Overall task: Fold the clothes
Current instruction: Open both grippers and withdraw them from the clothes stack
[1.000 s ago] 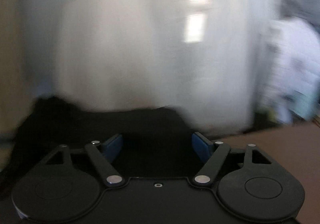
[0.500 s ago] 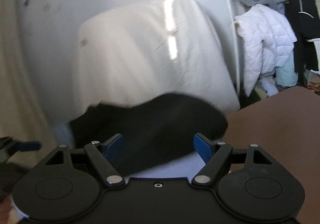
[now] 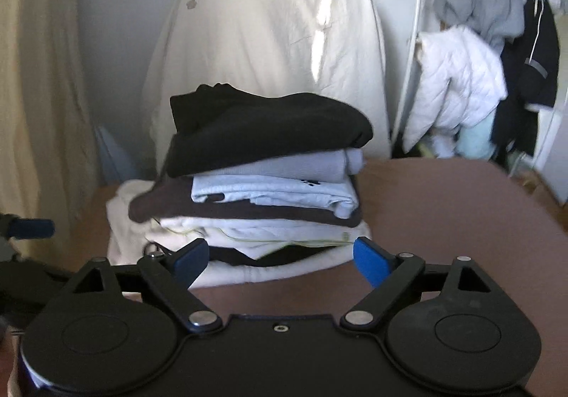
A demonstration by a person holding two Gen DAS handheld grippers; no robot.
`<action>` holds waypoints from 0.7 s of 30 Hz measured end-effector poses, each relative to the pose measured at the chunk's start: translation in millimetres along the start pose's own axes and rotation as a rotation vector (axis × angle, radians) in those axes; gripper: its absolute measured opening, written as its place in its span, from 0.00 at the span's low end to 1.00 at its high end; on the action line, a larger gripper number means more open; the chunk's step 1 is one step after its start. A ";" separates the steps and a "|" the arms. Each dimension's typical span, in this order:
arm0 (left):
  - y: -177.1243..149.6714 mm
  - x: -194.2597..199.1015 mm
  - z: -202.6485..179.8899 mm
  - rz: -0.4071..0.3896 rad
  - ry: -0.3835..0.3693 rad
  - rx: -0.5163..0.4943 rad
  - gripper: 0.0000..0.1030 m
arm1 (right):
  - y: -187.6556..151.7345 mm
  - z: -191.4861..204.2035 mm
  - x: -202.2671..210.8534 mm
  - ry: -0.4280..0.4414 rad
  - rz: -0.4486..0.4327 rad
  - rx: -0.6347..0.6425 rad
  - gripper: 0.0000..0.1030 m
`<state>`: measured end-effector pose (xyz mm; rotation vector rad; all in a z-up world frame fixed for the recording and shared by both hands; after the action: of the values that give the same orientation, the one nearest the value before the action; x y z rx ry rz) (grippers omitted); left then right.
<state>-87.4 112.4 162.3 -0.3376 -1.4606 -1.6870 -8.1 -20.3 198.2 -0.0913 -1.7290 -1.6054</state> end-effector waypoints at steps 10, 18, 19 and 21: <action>-3.2 34.8 -13.2 -0.021 0.034 -0.029 1.00 | -15.8 -11.0 15.5 0.012 0.014 -0.036 0.93; -2.3 41.7 -28.6 -0.016 0.023 -0.043 1.00 | -25.1 -28.1 19.0 0.027 0.043 -0.084 0.93; -1.6 42.7 -30.4 -0.017 0.031 -0.046 1.00 | -24.7 -29.3 20.0 0.027 0.040 -0.084 0.93; -0.2 43.6 -33.4 -0.020 0.045 -0.053 1.00 | -24.4 -31.9 21.8 0.032 0.037 -0.085 0.93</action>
<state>-102.9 63.8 182.6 -0.3124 -1.3927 -1.7408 -21.4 -62.7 187.7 -0.1370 -1.6253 -1.6449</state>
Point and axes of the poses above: each gripper's, at about its wrist camera, not at the fingertips, and x roughly against the way its jaws point, z to its left, y to its top, the point moved 3 cm from there along -x, roughly the way its jaws point, and after that the axes turned 10 degrees about -x, right-handed, at the moved point
